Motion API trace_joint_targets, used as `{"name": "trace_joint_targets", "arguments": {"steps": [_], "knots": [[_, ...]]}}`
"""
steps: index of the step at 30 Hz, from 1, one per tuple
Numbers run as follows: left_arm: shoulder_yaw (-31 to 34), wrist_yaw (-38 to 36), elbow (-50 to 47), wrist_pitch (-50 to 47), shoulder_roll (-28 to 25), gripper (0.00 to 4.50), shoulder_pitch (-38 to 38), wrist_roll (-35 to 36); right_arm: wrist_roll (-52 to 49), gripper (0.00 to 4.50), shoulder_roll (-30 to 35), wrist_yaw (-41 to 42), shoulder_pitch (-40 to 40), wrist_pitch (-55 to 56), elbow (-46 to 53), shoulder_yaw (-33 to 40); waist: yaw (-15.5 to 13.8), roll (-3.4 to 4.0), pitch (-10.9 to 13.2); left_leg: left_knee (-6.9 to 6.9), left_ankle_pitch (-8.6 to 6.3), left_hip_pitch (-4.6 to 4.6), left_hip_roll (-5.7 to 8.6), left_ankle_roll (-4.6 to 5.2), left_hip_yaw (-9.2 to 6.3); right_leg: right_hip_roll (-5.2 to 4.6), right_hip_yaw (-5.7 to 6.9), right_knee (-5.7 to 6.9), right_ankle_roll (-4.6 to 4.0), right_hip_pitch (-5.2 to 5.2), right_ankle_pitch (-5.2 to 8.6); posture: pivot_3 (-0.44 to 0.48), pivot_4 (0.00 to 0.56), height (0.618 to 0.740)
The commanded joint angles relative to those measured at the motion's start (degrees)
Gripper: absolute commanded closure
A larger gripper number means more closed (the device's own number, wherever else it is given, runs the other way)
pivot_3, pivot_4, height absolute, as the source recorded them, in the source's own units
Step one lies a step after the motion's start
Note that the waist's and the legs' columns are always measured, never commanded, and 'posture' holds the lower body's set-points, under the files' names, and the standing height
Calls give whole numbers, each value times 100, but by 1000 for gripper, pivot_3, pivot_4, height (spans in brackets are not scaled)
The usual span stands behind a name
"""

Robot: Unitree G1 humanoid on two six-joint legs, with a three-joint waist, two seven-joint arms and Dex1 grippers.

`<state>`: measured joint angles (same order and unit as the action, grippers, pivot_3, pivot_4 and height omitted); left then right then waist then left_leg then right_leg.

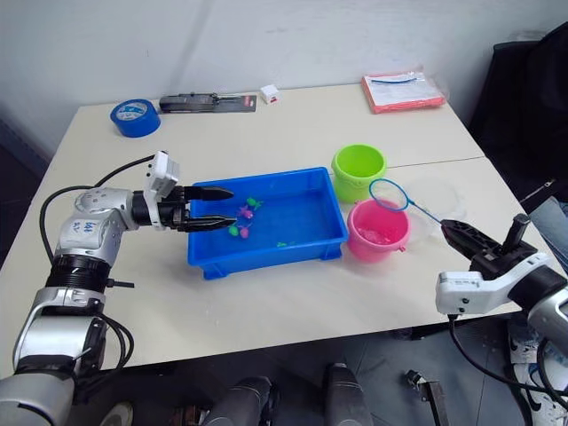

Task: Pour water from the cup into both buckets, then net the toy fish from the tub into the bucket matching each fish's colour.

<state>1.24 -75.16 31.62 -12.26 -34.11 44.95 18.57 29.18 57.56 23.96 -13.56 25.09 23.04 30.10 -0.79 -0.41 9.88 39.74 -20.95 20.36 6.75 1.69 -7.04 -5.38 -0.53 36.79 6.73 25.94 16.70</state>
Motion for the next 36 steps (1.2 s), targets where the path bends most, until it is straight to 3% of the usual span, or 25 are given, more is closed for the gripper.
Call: {"name": "trace_joint_targets", "arguments": {"steps": [1, 6, 10, 15, 20, 25, 36], "knots": [[204, 48, -335, -66, -154, 791, -98, 129, -614, 3707, 67, 316, 595, -384, 116, -250, 30, 0, 0, 0, 0, -4, -3, 0, -1, 1, 1, 0, 0, -3, 0, 0, 150, 740], [456, 266, -852, -302, -463, 791, -459, 201, -1813, 3707, -195, 1232, 2193, -1995, 404, -1540, 142, 0, 0, 6, -3, -9, -19, -6, -1, 9, 1, -1, 0, -13, 0, 0, 150, 740], [783, 491, -1322, -560, -848, 791, -889, 306, -2982, 3707, -617, 2151, 3450, -4097, 523, -2560, 134, 0, 0, 6, -5, -6, -28, -10, -18, 11, 0, -3, -1, -19, 0, 0, 150, 740], [1381, 759, -2198, -1225, -1497, 791, -1837, 527, -4195, 3707, -1314, 2897, 5316, -7232, -89, -3625, 172, 3, 2, 11, -8, -2, -31, -10, -28, 9, -13, -6, -3, -23, 1, 0, 150, 740], [2081, 1107, -3112, -1757, -1780, 791, -2844, 864, -4704, 3707, -1684, 3118, 6463, -8888, -805, -4214, 79, 7, 4, -6, -9, 0, -28, -10, -39, 8, -11, -7, -9, -21, 2, 0, 150, 740], [2637, 1391, -3683, -2001, -1802, 791, -3525, 1068, -4983, 3707, -1755, 3297, 7127, -9576, -1243, -4616, 20, 8, 4, -12, -11, 9, -24, -7, -58, 2, 6, -28, -13, -23, 0, 0, 150, 740], [2980, 1598, -4086, -2044, -1702, 791, -4117, 1320, -4718, 3707, -1512, 3373, 7401, -9223, -1829, -5266, 85, 8, 5, -19, -12, 8, -25, -7, -55, 2, 6, -32, -13, -22, 0, 0, 150, 740]]}}
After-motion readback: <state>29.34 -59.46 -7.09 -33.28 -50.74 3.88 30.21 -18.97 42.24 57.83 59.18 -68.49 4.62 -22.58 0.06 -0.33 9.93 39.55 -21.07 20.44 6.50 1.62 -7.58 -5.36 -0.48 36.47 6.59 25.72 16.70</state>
